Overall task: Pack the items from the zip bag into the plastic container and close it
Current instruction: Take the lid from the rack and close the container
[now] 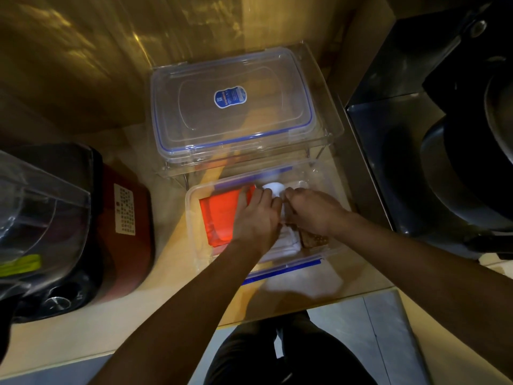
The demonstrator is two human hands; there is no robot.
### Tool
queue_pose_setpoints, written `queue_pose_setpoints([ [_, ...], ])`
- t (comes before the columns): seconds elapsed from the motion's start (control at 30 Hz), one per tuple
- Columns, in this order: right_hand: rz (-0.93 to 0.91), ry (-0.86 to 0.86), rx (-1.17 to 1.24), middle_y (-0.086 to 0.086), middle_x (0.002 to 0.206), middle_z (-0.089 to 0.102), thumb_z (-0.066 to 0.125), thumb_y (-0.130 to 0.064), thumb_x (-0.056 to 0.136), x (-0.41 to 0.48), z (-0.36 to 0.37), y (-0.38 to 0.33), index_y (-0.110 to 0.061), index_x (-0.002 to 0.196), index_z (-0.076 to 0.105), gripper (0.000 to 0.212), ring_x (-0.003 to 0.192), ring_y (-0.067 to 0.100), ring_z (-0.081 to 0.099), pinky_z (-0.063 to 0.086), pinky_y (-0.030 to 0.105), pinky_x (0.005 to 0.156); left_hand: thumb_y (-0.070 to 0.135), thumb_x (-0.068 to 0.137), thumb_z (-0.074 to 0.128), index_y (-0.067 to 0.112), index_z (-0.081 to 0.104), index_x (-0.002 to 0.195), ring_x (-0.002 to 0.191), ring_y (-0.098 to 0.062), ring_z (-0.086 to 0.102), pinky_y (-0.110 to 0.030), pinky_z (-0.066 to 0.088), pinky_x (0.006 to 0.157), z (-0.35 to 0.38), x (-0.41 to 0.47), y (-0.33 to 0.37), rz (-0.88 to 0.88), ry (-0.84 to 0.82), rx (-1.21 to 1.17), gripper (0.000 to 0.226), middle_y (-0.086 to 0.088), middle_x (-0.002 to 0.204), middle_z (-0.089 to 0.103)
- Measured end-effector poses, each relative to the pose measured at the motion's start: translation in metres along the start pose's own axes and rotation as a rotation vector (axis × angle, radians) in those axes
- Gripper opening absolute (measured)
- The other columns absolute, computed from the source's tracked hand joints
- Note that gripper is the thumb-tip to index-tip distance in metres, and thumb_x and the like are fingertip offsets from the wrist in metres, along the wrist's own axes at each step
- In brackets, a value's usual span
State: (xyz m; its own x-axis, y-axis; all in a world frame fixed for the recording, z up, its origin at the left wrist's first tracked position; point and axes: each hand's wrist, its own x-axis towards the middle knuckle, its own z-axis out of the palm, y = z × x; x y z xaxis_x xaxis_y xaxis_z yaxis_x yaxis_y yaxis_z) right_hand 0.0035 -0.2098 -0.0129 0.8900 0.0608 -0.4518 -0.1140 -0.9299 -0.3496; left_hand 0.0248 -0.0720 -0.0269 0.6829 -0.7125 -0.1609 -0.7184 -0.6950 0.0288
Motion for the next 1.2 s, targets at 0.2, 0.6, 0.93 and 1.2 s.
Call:
queue_pose_setpoints([
  [0.2, 0.019, -0.035, 0.016, 0.008, 0.119, 0.061, 0.056, -0.030, 0.088, -0.002, 0.003, -0.003, -0.013, 0.124, 0.050, 0.040, 0.103, 0.024, 0.060, 0.050, 0.039, 0.084, 0.026, 0.086, 0.052, 0.009, 0.051, 0.123, 0.121, -0.034, 0.045, -0.051, 0.017, 0.115, 0.005, 0.001, -0.001, -0.004, -0.013, -0.036, 0.041, -0.015, 0.122, 0.055],
  [0.6, -0.148, -0.067, 0.201, 0.001, 0.106, 0.062, 0.062, -0.027, 0.087, -0.021, -0.080, -0.011, -0.020, 0.108, 0.059, 0.022, 0.093, 0.015, 0.059, 0.051, 0.028, 0.080, 0.022, 0.086, 0.053, 0.012, 0.066, 0.094, 0.081, -0.026, 0.065, -0.034, 0.051, 0.067, -0.097, -0.024, -0.042, -0.080, 0.410, -0.578, 0.019, -0.010, 0.090, 0.072],
  [0.93, 0.198, 0.491, 0.884, -0.002, 0.111, 0.061, 0.053, -0.036, 0.091, 0.018, -0.127, -0.021, -0.022, 0.119, 0.054, 0.031, 0.104, 0.017, 0.059, 0.049, 0.040, 0.093, 0.043, 0.092, 0.047, 0.006, 0.022, 0.145, 0.142, -0.027, 0.025, -0.043, 0.025, 0.116, -0.107, 0.014, -0.136, -0.851, 0.478, -0.753, 0.069, -0.015, 0.153, 0.028],
  [1.2, 0.314, 0.398, 1.036, 0.010, 0.123, 0.056, 0.058, -0.023, 0.089, 0.031, -0.129, -0.042, -0.017, 0.115, 0.056, 0.026, 0.111, 0.026, 0.054, 0.045, 0.046, 0.097, 0.035, 0.093, 0.048, 0.013, 0.043, 0.133, 0.115, -0.029, 0.056, -0.048, 0.044, 0.102, -0.086, 0.018, -0.140, -0.928, 0.278, -1.142, 0.045, -0.013, 0.132, 0.055],
])
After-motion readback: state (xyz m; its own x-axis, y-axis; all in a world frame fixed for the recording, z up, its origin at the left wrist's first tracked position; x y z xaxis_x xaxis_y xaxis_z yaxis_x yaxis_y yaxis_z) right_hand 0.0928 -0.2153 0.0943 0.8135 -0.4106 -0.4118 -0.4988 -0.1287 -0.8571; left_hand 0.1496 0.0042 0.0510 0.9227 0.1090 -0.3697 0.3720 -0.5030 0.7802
